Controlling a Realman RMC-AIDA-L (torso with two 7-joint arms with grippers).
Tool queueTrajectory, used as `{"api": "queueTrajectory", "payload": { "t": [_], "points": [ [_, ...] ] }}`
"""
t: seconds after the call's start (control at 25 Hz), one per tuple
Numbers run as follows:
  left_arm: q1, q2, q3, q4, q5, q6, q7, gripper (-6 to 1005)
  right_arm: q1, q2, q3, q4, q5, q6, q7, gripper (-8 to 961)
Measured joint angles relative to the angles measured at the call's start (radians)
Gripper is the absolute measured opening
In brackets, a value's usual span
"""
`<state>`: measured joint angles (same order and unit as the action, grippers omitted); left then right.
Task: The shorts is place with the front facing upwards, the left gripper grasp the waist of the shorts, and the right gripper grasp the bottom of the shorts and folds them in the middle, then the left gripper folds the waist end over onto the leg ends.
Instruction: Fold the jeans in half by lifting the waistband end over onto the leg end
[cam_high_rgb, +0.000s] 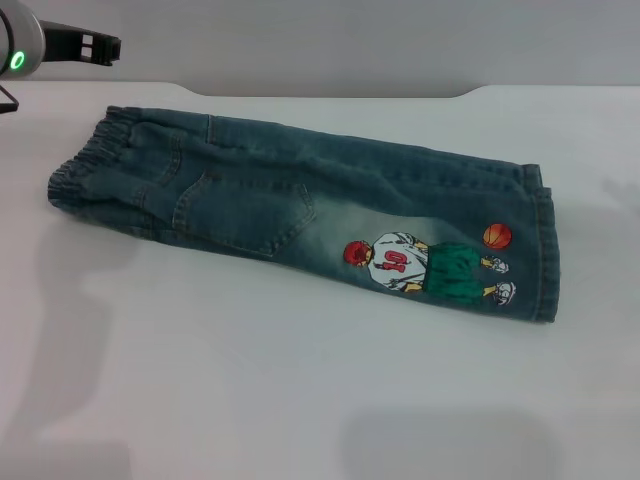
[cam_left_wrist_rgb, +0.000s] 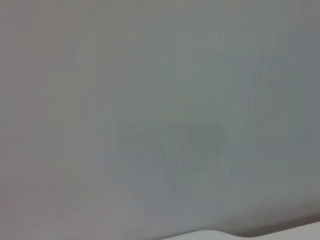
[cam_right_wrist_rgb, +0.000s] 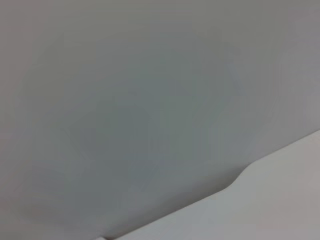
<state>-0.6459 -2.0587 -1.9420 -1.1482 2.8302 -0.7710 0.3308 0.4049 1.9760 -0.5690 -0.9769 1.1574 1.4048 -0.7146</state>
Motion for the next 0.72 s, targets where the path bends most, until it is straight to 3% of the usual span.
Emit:
{"api": "queueTrajectory", "payload": {
  "t": [0.16, 0.32, 0.4, 0.48, 0.6, 0.72],
  "points": [
    [-0.004, 0.000, 0.001, 0.001, 0.000, -0.004, 0.000, 435, 0.004, 0.017, -0.006, -0.058, -0.067, -0.018, -0.052, 350],
    [-0.006, 0.000, 0.001, -0.005, 0.000, -0.019, 0.000, 527, -0.009, 0.087, -0.016, -0.220, -0.172, -0.103, -0.148, 539],
    [-0.006, 0.000, 0.001, -0.005, 0.000, -0.019, 0.000, 573, -0.019, 0.106, -0.050, -0.267, -0.199, -0.165, -0.203, 653],
    [-0.009, 0.000, 0.002, -0.005, 0.000, -0.029, -0.001, 619, -0.039, 0.108, -0.122, -0.278, -0.199, -0.266, -0.243, 788],
    [-0.006, 0.000, 0.010, -0.006, 0.000, -0.039, -0.002, 726, -0.081, 0.107, -0.264, -0.285, -0.170, -0.445, -0.310, 792],
    [-0.004, 0.000, 0.010, -0.004, -0.001, -0.039, -0.003, 797, -0.135, 0.108, -0.453, -0.305, -0.161, -0.709, -0.403, 794]
  ]
}}
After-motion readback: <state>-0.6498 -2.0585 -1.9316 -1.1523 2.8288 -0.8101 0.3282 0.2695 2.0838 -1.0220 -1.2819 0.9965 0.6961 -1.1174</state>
